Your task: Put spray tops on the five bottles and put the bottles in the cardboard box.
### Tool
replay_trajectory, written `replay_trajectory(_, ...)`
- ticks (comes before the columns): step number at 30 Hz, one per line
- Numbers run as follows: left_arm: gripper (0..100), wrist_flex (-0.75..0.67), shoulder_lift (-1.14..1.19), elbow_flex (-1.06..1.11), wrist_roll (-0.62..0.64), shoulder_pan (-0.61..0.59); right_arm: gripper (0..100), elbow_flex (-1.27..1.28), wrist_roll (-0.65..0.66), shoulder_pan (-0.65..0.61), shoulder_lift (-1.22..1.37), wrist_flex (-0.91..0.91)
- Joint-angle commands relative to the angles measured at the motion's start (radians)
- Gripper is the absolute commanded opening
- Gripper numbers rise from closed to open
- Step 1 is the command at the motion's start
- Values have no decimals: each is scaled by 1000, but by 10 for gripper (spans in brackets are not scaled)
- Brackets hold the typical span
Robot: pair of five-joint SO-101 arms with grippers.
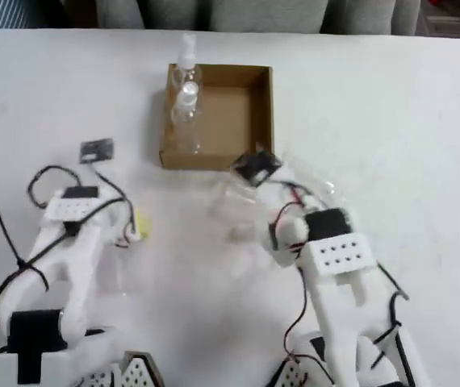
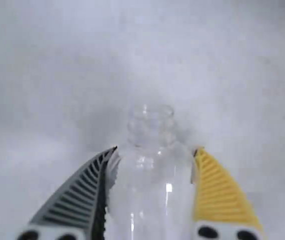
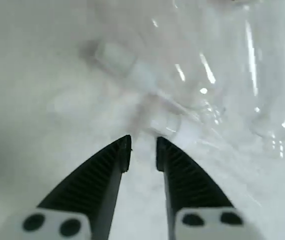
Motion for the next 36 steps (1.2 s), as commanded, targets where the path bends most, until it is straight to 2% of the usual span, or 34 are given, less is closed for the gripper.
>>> replay_trajectory(1,21,-68,-58,3,-28,-62,157,25,106,-71,28,-73)
replay_trajectory(8,21,-74,-58,3,-32,-62,128,84,311,-99,145,-294)
replay_trajectory(13,21,-75,-58,3,-34,-62,191,84,428,-116,203,-371)
replay_trajectory(20,21,-77,-58,3,-34,-62,191,81,542,-128,334,-401)
replay_trajectory(27,21,-94,-56,3,-34,-61,189,72,540,-122,420,-464)
replay_trajectory(30,21,-97,-54,3,-34,-61,104,71,535,-119,423,-463)
replay_trajectory(32,21,-97,-54,3,-34,-61,6,69,491,-119,421,-464)
replay_trajectory(34,21,-97,-54,3,-34,-61,35,61,431,-119,420,-463)
replay_trajectory(36,21,-97,-53,3,-34,-61,14,31,368,-116,412,-430)
